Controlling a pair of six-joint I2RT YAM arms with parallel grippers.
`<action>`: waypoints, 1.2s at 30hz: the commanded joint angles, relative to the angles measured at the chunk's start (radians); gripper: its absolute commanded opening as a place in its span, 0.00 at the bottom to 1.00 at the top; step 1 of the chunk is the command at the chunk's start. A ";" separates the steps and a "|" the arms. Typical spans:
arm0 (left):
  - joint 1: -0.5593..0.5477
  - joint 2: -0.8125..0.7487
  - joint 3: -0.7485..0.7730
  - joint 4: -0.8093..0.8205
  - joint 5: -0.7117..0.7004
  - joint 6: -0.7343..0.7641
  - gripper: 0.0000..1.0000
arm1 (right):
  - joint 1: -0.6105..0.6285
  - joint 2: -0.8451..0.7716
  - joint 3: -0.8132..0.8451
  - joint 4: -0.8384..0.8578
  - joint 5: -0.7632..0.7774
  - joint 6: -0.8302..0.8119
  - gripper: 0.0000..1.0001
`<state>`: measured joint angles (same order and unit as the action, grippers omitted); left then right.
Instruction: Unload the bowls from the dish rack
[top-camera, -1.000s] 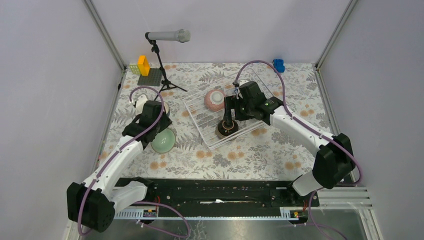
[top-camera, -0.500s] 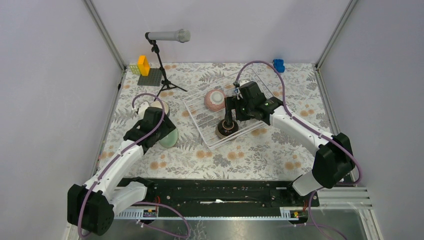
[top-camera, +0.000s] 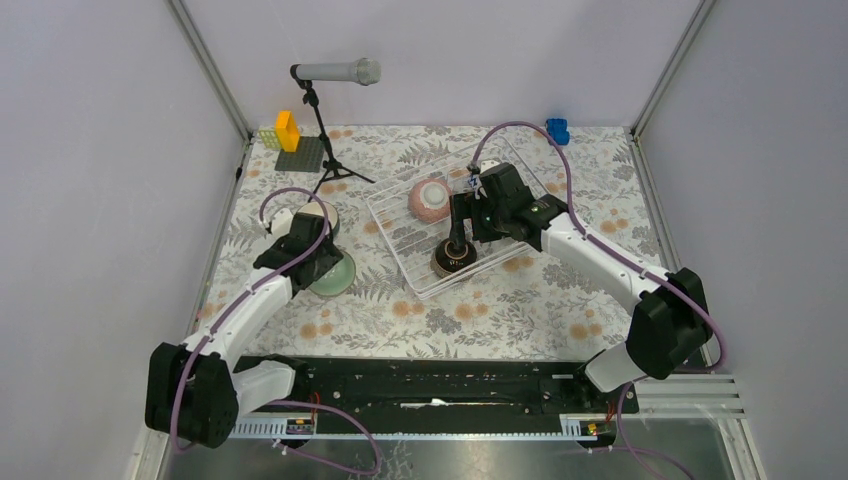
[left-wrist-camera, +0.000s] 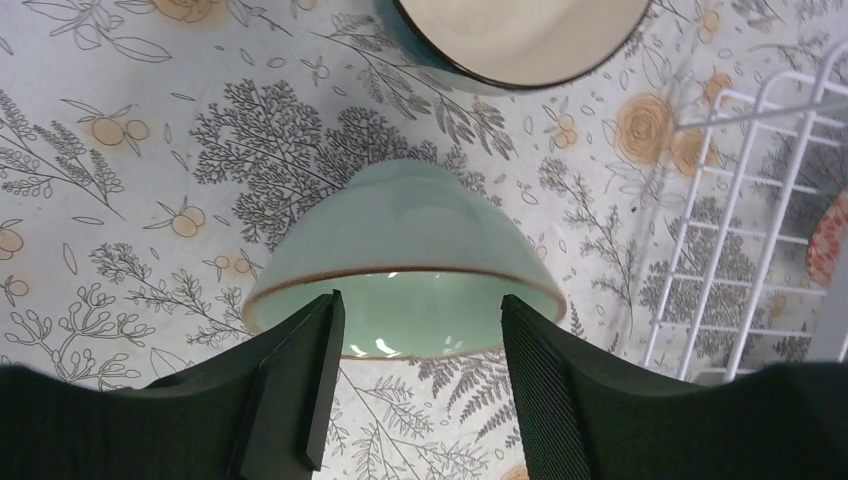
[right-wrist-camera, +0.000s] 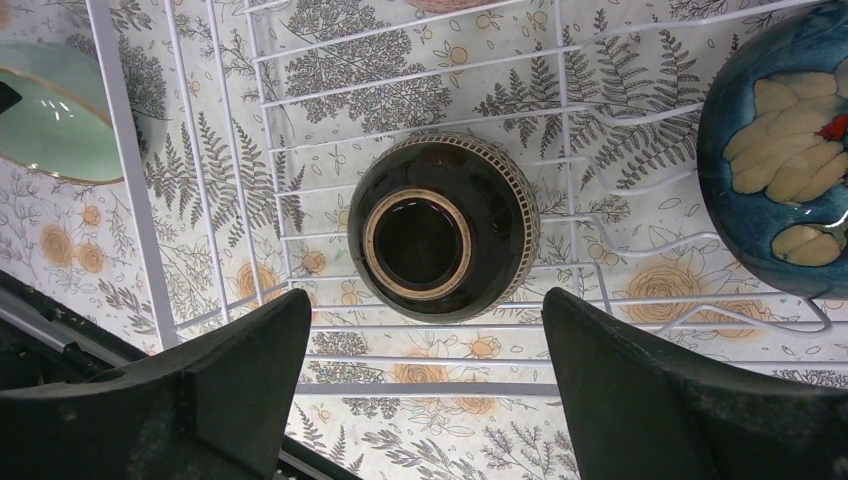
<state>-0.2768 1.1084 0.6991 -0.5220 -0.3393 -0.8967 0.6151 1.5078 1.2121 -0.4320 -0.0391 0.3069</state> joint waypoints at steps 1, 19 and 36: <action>0.032 0.013 0.033 0.027 -0.026 -0.032 0.63 | 0.003 -0.040 -0.002 0.022 0.003 -0.021 0.93; 0.051 0.137 0.105 0.150 0.028 0.015 0.63 | 0.003 -0.002 0.009 0.029 0.002 -0.025 0.93; 0.097 0.235 0.177 0.153 0.110 0.043 0.63 | 0.004 0.013 0.013 0.024 0.014 -0.026 0.93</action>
<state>-0.1833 1.3666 0.8486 -0.3992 -0.2798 -0.8822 0.6151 1.5082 1.2121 -0.4282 -0.0418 0.2916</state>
